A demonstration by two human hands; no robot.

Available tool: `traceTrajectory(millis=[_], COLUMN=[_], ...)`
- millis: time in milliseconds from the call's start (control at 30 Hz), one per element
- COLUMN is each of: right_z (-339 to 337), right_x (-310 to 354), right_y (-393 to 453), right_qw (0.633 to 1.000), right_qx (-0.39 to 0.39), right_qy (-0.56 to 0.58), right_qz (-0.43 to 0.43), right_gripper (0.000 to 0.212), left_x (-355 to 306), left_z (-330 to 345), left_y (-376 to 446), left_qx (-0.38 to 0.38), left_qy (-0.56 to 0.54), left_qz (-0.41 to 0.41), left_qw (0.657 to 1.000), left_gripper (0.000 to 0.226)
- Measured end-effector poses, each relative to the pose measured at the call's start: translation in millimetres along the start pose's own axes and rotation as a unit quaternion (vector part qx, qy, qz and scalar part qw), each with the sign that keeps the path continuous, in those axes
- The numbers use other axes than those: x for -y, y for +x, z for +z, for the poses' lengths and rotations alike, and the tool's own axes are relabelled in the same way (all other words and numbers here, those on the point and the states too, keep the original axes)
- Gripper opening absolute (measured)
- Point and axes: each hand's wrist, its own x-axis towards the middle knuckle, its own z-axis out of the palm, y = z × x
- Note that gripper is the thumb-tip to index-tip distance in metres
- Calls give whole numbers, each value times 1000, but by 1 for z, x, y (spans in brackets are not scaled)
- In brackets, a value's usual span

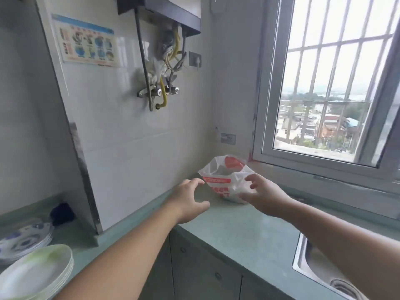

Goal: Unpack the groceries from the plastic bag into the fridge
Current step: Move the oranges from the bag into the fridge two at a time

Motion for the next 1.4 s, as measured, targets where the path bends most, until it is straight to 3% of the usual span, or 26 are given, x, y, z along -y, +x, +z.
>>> traceTrajectory(millis=[367, 700, 1100, 1400], right_z=[10, 19, 60, 88], right_x=[-27, -72, -173, -180], right_y=[131, 276, 378, 453], right_qw=[995, 997, 992, 983], right_qx=[-45, -35, -14, -43], right_qy=[-23, 20, -46, -127], right_qz=[81, 71, 119, 123], right_gripper=[55, 51, 43, 37], left_x=[35, 48, 84, 108], left_z=[22, 33, 137, 213], left_y=[157, 290, 440, 548], left_qx=[48, 48, 116, 185], left_qy=[-20, 23, 6, -46], left_qz=[44, 22, 12, 42], left_qw=[998, 998, 993, 981], left_gripper=[60, 56, 42, 43])
